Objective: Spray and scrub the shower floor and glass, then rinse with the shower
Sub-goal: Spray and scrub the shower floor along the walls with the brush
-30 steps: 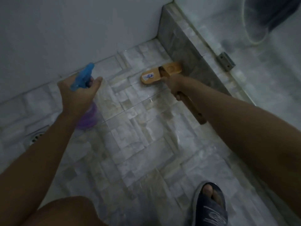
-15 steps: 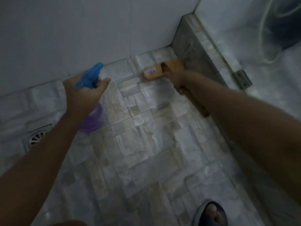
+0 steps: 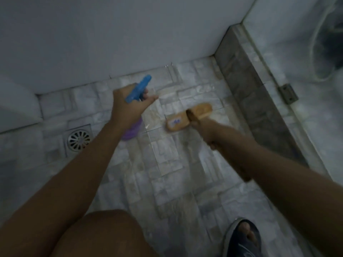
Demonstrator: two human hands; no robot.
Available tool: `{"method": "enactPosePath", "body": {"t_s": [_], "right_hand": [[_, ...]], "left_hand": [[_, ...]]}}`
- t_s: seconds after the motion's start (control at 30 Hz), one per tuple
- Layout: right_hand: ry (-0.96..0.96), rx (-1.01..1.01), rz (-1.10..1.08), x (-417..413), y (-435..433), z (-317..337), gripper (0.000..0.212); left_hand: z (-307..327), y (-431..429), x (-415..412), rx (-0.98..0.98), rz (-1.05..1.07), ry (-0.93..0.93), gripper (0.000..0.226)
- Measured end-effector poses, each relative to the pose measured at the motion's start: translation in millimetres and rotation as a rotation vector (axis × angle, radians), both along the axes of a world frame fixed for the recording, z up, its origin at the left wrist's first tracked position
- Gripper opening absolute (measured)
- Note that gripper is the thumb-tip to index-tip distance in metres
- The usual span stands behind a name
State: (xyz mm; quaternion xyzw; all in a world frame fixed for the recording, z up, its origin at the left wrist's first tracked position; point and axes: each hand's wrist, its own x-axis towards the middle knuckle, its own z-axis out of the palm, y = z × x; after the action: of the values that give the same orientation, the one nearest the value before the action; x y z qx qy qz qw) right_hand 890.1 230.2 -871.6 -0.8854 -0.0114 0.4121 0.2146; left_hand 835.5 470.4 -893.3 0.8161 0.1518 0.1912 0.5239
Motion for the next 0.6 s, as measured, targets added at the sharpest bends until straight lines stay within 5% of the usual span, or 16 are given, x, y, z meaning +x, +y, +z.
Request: {"method": "enactPosePath", "body": {"t_s": [0.27, 0.43, 0.6], "right_hand": [[0.034, -0.031, -0.010, -23.7, 59.1, -16.5, 0.048], [-0.040, -0.002, 0.096, -10.1, 111.8, -9.0, 0.027], [0.097, -0.067, 0.082, -82.8, 82.3, -20.0, 0.035]], "left_hand": [[-11.6, 34.6, -117.1, 0.063, 0.124, 0.298, 0.050], [-5.2, 68.9, -151.8, 0.039, 0.251, 0.261, 0.048], [1.7, 85.1, -160.9, -0.006, 0.286, 0.214, 0.050]]}}
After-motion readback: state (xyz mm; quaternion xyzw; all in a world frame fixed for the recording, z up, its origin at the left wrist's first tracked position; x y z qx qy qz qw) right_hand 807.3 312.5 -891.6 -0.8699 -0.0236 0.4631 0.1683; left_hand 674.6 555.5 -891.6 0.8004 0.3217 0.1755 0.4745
